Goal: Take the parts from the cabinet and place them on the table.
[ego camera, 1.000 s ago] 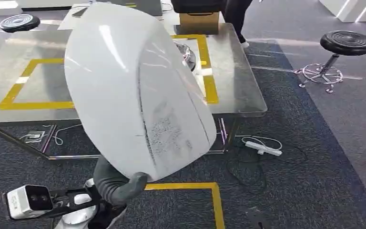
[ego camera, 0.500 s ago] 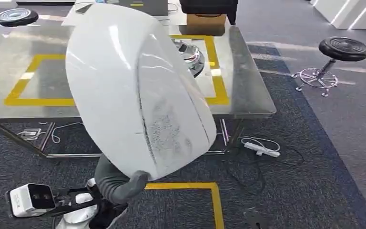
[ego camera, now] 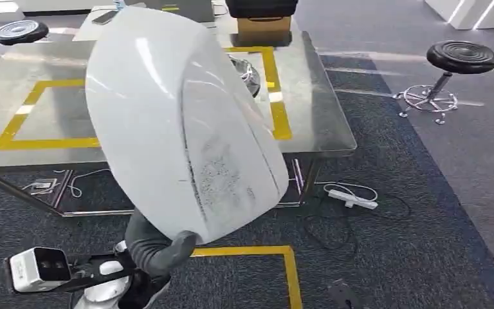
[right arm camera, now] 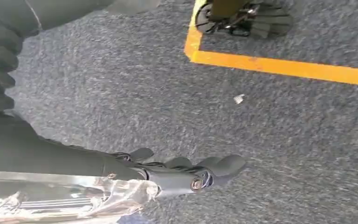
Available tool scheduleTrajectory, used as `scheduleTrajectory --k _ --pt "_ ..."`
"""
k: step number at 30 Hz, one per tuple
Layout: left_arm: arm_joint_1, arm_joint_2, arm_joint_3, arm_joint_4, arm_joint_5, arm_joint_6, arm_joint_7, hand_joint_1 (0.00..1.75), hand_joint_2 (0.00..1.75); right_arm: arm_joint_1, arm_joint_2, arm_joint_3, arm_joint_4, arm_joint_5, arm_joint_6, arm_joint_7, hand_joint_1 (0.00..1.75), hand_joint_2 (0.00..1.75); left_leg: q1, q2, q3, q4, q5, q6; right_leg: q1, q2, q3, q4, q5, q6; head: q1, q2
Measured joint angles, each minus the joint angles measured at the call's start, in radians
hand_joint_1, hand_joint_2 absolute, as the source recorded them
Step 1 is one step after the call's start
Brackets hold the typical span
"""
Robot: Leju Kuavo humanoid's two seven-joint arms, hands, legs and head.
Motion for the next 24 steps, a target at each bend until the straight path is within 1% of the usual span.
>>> scheduleTrajectory --k 1,2,3,4,5,6,7,8,9,10,11,12,13,15,16,17,18,19,20,21,22,23,24 --pt "0.000 0.000 0.002 0.001 0.000 0.000 0.000 1.75 1.75 0.001 0.000 0.000 0.000 0.001 0.000 0.002 0.00 1.75 0.000 0.000 -0.025 0.045 -0.007 0.000 0.000 0.000 0.000 0.000 0.000 0.000 0.000 0.000" --pt "0.001 0.000 0.002 0.003 -0.003 0.002 0.000 1.75 1.75 0.001 0.000 0.000 0.000 0.001 -0.001 0.004 0.00 1.75 0.000 0.000 -0.023 0.039 0.010 0.002 0.000 0.000 0.000 0.000 0.000 0.000 0.000 0.000" --pt "0.001 0.000 0.002 0.003 -0.016 0.009 0.000 1.75 1.75 0.000 0.000 0.000 0.000 0.001 -0.001 0.004 0.00 1.75 0.000 0.000 -0.002 -0.008 0.048 0.005 0.000 0.002 0.001 0.000 0.000 0.000 0.000 0.000" --pt "0.001 0.000 0.002 0.003 -0.031 0.019 -0.002 1.75 1.75 0.000 0.000 0.000 0.000 0.002 -0.001 0.002 0.00 1.75 0.000 0.000 0.035 -0.084 0.093 0.008 0.000 0.003 0.002 0.000 0.000 0.000 0.000 0.000" --pt "0.001 0.000 0.002 0.003 -0.041 0.027 -0.006 1.75 1.75 0.000 0.000 0.000 0.000 0.004 -0.001 -0.001 0.00 1.75 0.000 0.000 0.083 -0.177 0.135 0.012 0.000 0.005 0.004 0.000 -0.002 0.003 0.000 0.000" --pt "0.001 0.000 0.002 0.003 -0.054 0.035 -0.012 1.75 1.75 0.000 0.000 0.000 0.000 0.005 0.000 -0.004 0.00 1.75 0.000 0.000 0.118 -0.241 0.148 0.016 0.002 0.006 0.004 0.000 -0.003 0.007 -0.001 0.000" --pt "0.001 0.000 0.002 0.003 -0.059 0.040 -0.014 1.75 1.75 -0.001 0.000 0.000 0.000 0.006 0.002 -0.005 0.00 1.75 -0.001 0.000 0.125 -0.268 0.133 0.019 0.008 0.008 0.000 0.005 -0.009 0.015 -0.003 0.000" --pt "0.001 -0.001 0.002 0.003 -0.065 0.043 -0.016 1.75 1.75 0.000 0.000 0.000 0.000 0.007 0.003 -0.007 0.00 1.75 -0.003 -0.001 0.123 -0.268 0.133 0.025 0.007 0.007 0.002 -0.005 -0.008 0.022 0.001 0.000" --pt "0.002 -0.001 0.003 0.003 -0.066 0.044 -0.016 1.75 1.75 0.000 0.000 0.001 0.000 0.008 0.004 -0.009 0.00 1.75 -0.002 -0.004 0.122 -0.276 0.132 0.036 0.005 0.006 0.007 0.005 0.007 0.031 -0.003 0.000" --pt "0.002 -0.001 0.003 0.003 -0.068 0.044 -0.016 1.75 1.75 0.002 0.000 0.001 0.000 0.011 0.003 -0.013 0.00 1.75 -0.002 -0.005 0.126 -0.276 0.129 0.046 0.006 0.005 0.009 0.007 0.008 0.038 0.002 0.000" --pt "0.003 -0.002 0.003 0.003 -0.071 0.044 -0.016 1.75 1.75 0.001 0.000 0.002 0.000 0.013 0.003 -0.016 0.00 1.75 0.001 -0.004 0.137 -0.276 0.136 0.051 0.003 0.003 0.001 0.008 -0.001 0.041 0.001 0.000" --pt "0.003 -0.002 0.003 0.003 -0.074 0.045 -0.016 1.75 1.75 -0.001 0.000 0.002 0.000 0.015 0.002 -0.019 0.00 1.75 0.001 -0.004 0.143 -0.276 0.132 0.056 0.003 0.000 -0.004 0.032 -0.018 0.043 0.003 0.000" --pt "0.003 -0.002 0.003 0.003 -0.078 0.046 -0.016 1.75 1.75 -0.002 0.000 0.002 0.000 0.016 0.001 -0.022 0.00 1.75 0.001 -0.003 0.147 -0.276 0.130 0.059 0.003 0.000 -0.032 0.087 -0.046 0.047 0.006 0.000" --pt "0.003 -0.002 0.003 0.003 -0.089 0.053 -0.016 1.75 1.75 0.000 0.000 0.004 0.000 0.016 0.000 -0.029 0.00 1.75 0.000 -0.002 0.150 -0.275 0.124 0.063 0.002 0.000 -0.121 0.249 -0.112 0.051 0.007 0.000" --pt "0.003 -0.002 0.003 0.003 -0.090 0.055 -0.015 1.75 1.75 0.003 0.000 0.005 0.000 0.016 0.000 -0.032 0.00 1.75 0.000 -0.002 0.154 -0.275 0.121 0.063 0.002 0.000 -0.158 0.306 -0.128 0.052 0.009 0.000" --pt "0.004 -0.002 0.004 0.003 -0.087 0.059 -0.008 1.75 1.75 0.006 0.000 0.005 0.000 0.016 -0.001 -0.034 0.00 1.75 0.000 -0.003 0.159 -0.274 0.120 0.062 0.001 0.000 -0.171 0.312 -0.117 0.055 0.010 0.000" --pt "0.005 -0.002 0.007 0.005 -0.080 0.064 0.003 1.75 1.75 0.007 0.000 0.005 0.000 0.013 -0.003 -0.038 0.00 1.75 0.001 -0.005 0.168 -0.274 0.115 0.059 0.000 -0.001 -0.158 0.272 -0.083 0.055 0.010 0.000" --pt "0.007 -0.002 0.010 0.006 -0.074 0.072 0.013 1.75 1.75 0.007 0.000 0.005 0.000 0.009 -0.006 -0.041 0.00 1.75 0.002 -0.005 0.178 -0.274 0.108 0.056 -0.001 -0.001 -0.128 0.197 -0.034 0.054 0.010 0.000" --pt "0.009 -0.003 0.011 0.009 -0.073 0.081 0.022 1.75 1.75 0.007 0.000 0.005 0.000 0.006 -0.010 -0.045 0.00 1.75 0.003 -0.005 0.190 -0.274 0.099 0.051 -0.001 -0.002 -0.087 0.102 0.020 0.053 0.010 0.000" --pt "0.009 -0.003 0.012 0.012 -0.071 0.088 0.034 1.75 1.75 0.011 0.000 0.005 0.000 0.001 -0.014 -0.050 0.00 1.75 0.003 -0.005 0.196 -0.274 0.090 0.043 -0.003 -0.005 -0.055 0.018 0.061 0.056 0.012 0.000" --pt "0.010 -0.003 0.014 0.016 -0.068 0.090 0.042 1.75 1.75 0.011 0.001 0.004 0.001 -0.001 -0.015 -0.053 0.00 1.75 0.000 -0.005 0.197 -0.270 0.086 0.036 0.003 -0.005 -0.053 0.003 0.018 0.050 0.012 0.000" --pt "0.010 -0.003 0.016 0.018 -0.064 0.092 0.049 1.75 1.75 0.010 0.003 0.004 0.001 -0.002 -0.017 -0.056 0.00 1.75 -0.003 -0.005 0.190 -0.271 0.083 0.033 0.004 -0.003 -0.047 0.009 0.025 0.030 0.012 0.000" --pt "0.011 -0.003 0.017 0.020 -0.064 0.093 0.051 1.75 1.75 0.014 0.003 0.004 0.001 -0.002 -0.018 -0.057 0.00 1.75 -0.003 -0.004 0.192 -0.269 0.083 0.029 0.004 -0.002 -0.052 0.010 0.038 0.026 0.008 0.000"
